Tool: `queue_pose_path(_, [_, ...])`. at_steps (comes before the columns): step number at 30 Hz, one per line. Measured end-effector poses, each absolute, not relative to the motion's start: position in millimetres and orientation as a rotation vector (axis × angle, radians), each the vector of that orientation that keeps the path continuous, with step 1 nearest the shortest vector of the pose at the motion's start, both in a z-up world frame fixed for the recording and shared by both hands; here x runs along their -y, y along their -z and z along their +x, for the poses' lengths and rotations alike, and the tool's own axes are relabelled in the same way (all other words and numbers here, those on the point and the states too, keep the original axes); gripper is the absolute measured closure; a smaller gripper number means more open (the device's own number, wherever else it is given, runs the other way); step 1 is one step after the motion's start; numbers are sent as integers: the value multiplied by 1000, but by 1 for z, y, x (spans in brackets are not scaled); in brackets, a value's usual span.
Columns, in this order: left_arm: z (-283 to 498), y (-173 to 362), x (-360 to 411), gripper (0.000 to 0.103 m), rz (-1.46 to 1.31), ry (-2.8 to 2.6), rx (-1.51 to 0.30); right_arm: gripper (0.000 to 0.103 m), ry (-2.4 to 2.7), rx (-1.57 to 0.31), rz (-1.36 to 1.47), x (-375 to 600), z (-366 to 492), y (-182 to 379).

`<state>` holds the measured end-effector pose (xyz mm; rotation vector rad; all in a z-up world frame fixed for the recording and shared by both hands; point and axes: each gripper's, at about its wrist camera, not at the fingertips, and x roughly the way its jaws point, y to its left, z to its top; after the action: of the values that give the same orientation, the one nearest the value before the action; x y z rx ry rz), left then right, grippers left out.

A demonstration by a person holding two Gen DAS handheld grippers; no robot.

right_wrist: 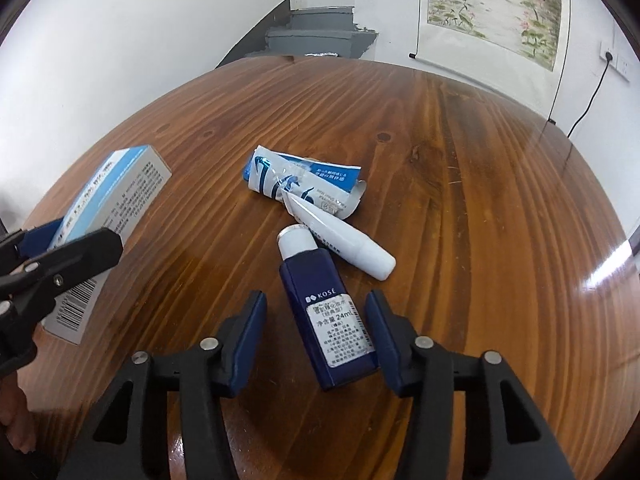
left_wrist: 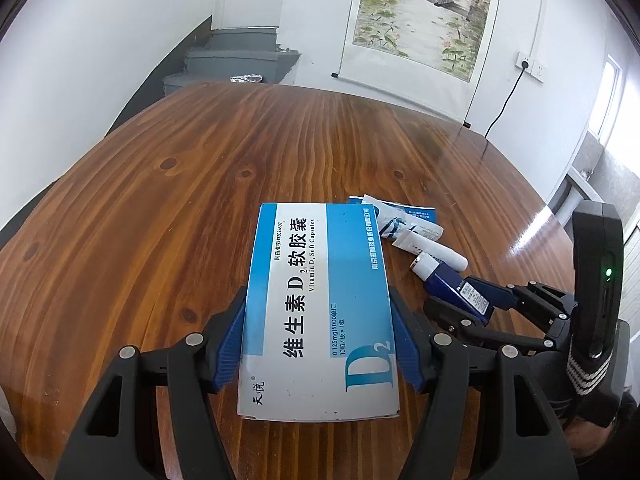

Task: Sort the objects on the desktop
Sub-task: 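Grasp the blue vitamin box with the left gripper while the right gripper grasps the navy KOSE bottle, then carry the vitamin box and KOSE bottle over the clear bowl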

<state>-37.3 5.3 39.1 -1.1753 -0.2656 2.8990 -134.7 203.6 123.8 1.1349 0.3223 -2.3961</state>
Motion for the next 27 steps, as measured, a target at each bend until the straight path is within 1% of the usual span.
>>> queue_pose_path(1, [-38,-39,-6,36,-1173,-2896,270,57,2392,-324,1130,-203,-133,-124])
queue_pose_path(2, [-38,-39,-6,36,-1170,-2897,269,67,2383,-315,1128,-203,-132,-124])
queue_pose_path(3, [-39,-38,-6,36,-1169,-2899,267,69,2378,-318,1130,-203,-130,-124])
queue_pose_path(6, [-38,-39,-6,36,-1172,-2891,277,69,2377,-333,1118,-205,-120,-123])
queue_pose_path(9, [-37,-39,-7,36,-1162,-2890,276,69,2371,-301,1127,-210,-111,-124])
queue_pose_path(21, [-36,-33,-23,36,-1168,-2858,202,71,2441,-10,1114,-261,-74,-134])
queue_pose_path(27, [-31,-32,-34,36,-1158,-2809,199,71,2491,112,1086,-286,-44,-139])
